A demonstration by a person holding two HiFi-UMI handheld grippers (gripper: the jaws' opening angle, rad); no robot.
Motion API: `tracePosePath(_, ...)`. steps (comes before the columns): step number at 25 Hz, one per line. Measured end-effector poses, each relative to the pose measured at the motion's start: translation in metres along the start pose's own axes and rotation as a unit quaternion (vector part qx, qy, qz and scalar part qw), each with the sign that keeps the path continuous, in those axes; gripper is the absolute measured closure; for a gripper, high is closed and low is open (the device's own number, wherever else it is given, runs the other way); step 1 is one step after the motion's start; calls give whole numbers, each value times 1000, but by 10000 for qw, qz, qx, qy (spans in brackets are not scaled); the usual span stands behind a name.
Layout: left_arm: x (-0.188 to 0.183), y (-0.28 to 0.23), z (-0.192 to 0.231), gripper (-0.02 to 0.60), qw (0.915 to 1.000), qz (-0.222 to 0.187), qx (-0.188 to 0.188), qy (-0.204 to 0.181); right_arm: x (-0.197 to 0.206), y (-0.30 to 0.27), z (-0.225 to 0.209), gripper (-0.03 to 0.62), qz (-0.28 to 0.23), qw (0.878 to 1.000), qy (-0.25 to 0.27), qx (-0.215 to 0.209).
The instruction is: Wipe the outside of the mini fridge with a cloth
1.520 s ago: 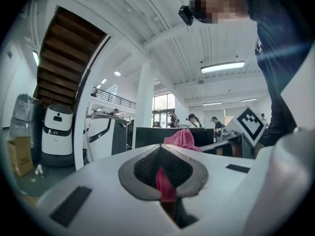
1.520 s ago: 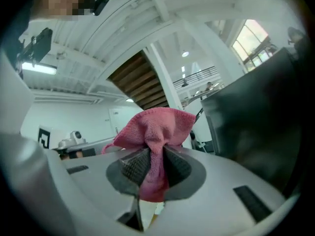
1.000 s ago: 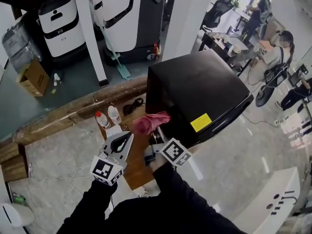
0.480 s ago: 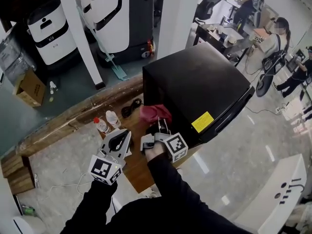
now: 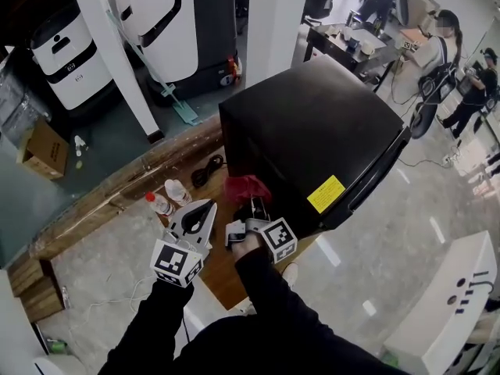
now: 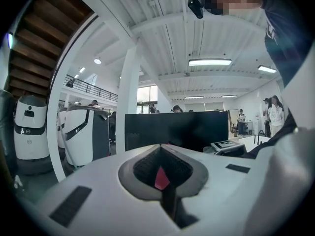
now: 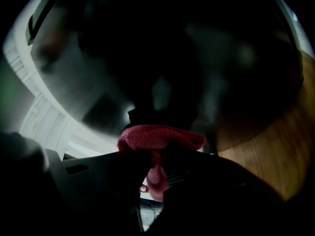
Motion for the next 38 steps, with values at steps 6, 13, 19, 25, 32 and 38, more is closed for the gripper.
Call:
tracePosePath(6,25,-26,4,577,9999,12,-87,-50,2,7,-60,528,24,9990,-46,451)
tracePosePath(13,53,-40,-7,577,9999,149,13,-36,4,28,-152,528,161,9922,292,1198)
tracePosePath(19,68,-38,-15,577,9995,317,82,-3,3,45,-206,528,143,9844,454,1692)
tracePosePath(25,74,-33,-8,577,9994,358,-18,-1,8,53,-218,528,190,9823,318,1837)
tracePosePath(32,41,-28,14,577,9992,105,-350,-147,25,5,-65,528,582,9974,317,266)
tracePosePath(38,-6,-27,37,577,9976,-289,-580,-242,27,-22,24,528,681,9958,224,-561)
Point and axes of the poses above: the fingertips, and each gripper's own axes: y backward along the fingers, z to its left, x out of its underside, the point moved 1 cm from there along y, backward along the fingers, and after that the axes turned 5 degrees about y, right-handed, at the moved point
